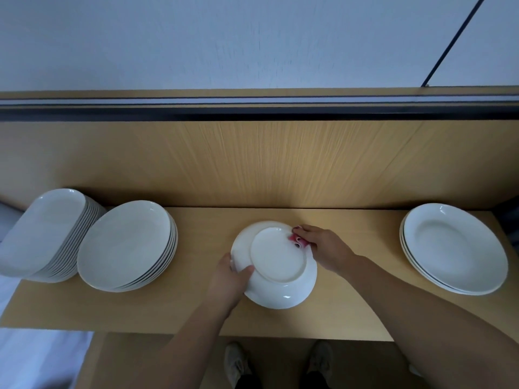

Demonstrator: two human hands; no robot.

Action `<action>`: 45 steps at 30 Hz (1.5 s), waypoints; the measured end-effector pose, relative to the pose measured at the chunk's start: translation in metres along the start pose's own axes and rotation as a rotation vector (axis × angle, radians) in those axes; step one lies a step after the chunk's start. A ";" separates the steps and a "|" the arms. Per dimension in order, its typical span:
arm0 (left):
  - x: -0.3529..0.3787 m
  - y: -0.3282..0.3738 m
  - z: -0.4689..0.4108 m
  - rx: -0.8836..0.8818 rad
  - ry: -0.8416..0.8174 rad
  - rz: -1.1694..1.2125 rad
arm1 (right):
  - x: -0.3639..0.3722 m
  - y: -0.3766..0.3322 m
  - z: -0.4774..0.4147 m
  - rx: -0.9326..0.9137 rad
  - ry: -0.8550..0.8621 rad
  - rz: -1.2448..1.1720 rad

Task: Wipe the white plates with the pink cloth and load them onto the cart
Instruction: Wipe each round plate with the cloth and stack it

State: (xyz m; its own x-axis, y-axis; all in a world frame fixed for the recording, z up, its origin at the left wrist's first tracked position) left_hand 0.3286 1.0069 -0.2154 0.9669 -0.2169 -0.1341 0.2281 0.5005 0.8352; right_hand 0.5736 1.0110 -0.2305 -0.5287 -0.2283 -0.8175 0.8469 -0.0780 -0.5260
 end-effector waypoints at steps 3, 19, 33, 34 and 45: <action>0.000 0.001 -0.002 0.024 0.018 -0.008 | 0.007 0.003 0.020 0.102 0.102 -0.082; 0.017 -0.010 0.017 0.017 -0.041 0.296 | -0.012 0.014 0.022 -0.003 0.054 -0.016; 0.026 -0.010 0.017 0.044 -0.110 0.322 | 0.009 0.010 0.073 0.394 0.300 -0.363; 0.027 -0.010 0.017 0.043 -0.100 0.313 | 0.016 0.008 0.084 0.430 0.328 -0.405; 0.040 -0.010 0.031 0.093 0.005 0.204 | 0.002 0.018 0.081 0.335 0.252 -0.198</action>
State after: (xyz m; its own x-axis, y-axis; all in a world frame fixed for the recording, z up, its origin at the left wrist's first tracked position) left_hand 0.3617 0.9673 -0.2123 0.9926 -0.1146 0.0401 0.0164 0.4540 0.8909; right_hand 0.5918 0.9306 -0.2228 -0.6442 0.0620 -0.7624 0.6782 -0.4147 -0.6067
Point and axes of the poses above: each hand's wrist, its own z-axis away from the middle knuckle, its own x-axis out of the palm, y = z × x, the point moved 7 cm from there along -z, towards the middle knuckle, and after that the axes turned 15 degrees about z, right-handed, at the moved point
